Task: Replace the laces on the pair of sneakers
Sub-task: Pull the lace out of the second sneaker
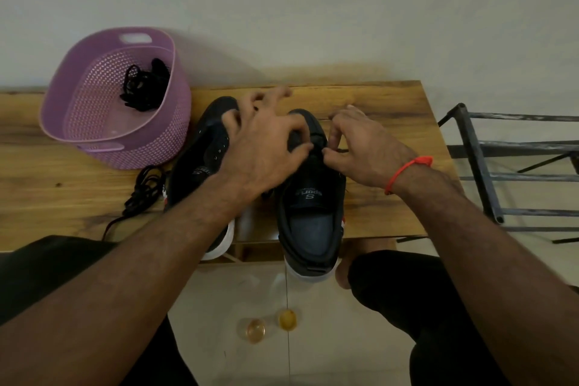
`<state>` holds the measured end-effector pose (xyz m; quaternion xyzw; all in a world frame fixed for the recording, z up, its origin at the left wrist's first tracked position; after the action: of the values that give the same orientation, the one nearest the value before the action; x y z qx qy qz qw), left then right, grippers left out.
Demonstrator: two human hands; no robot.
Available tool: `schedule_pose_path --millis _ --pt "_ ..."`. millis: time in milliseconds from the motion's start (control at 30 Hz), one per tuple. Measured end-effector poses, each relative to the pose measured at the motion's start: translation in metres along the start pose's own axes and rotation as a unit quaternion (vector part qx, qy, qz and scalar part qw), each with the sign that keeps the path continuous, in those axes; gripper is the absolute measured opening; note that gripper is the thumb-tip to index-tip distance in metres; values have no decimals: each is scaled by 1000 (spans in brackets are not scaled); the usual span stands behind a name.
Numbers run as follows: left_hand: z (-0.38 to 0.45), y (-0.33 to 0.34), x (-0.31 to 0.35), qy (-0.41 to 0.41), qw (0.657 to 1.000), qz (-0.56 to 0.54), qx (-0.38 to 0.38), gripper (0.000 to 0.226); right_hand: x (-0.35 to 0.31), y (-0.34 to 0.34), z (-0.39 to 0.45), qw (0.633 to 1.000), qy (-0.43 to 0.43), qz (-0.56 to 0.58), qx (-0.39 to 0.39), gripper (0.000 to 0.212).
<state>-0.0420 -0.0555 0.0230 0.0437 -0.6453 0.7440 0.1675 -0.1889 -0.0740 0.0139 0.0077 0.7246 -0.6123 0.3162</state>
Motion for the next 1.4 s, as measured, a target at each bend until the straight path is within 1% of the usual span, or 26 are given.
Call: schedule_pose_path --millis 67,133,233,300,367,467,567,633,700,833,900,933,1000,1067,1133,1167,1267,1333,1400 --pt "-2 14 5 7 999 24 -38 20 0 1 0 1000 4 2 -5 16" --pt "-3 20 6 -5 998 23 -54 24 0 1 0 1000 2 3 -5 16" --pt "-4 19 8 -6 999 11 -35 25 0 1 0 1000 0 6 -4 16" --pt "-5 19 9 -8 1000 16 -24 30 0 1 0 1000 -2 3 -5 16" --pt "-6 22 7 -22 998 37 -39 33 -1 2 0 1000 -4 3 -4 16" --pt "-7 25 6 -30 997 55 -55 28 -2 1 0 1000 -4 1 4 15" --pt "-6 21 7 -17 998 54 -39 23 -2 1 -1 1000 0 4 1 15" --pt "-3 15 -1 -33 998 38 -28 21 -1 1 -1 1000 -1 3 1 15" --pt "3 2 -16 -61 998 35 2 20 -1 1 -1 1000 -1 5 2 15" --pt "10 -28 -52 -120 987 65 82 23 2 1 -1 1000 6 9 -1 15" --pt "10 -34 -59 -125 985 46 107 21 2 1 -1 1000 6 6 -1 15" --pt "10 -34 -57 -114 987 25 108 20 2 1 0 1000 5 4 0 15" --pt "8 -23 -40 -62 996 -7 68 27 0 1 0 1000 2 1 0 15" --pt "4 -3 -18 -5 1000 23 -6 35 -1 1 0 1000 0 -2 -3 15" --pt "0 13 -6 14 996 60 -58 31 -1 1 0 1000 -2 -5 -4 14" --pt "-1 15 -6 13 996 61 -60 28 -1 1 0 1000 -3 -6 -4 14" --pt "5 4 -13 -10 999 44 -12 25 0 2 -1 1000 0 -6 -3 14" --pt "11 -14 -30 -59 996 50 51 27 1 2 0 1000 1 -3 -5 14" --pt "13 -33 -53 -110 986 57 115 29 3 3 0 1000 5 -1 -8 15"
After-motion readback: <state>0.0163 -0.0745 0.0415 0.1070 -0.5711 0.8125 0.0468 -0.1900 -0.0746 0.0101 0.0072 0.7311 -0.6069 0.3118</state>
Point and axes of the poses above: each hand's wrist, its own z-axis towards the middle knuckle, its own y-axis out of the palm, x = y × z, the point moved 7 cm from there along z, towards the middle knuckle
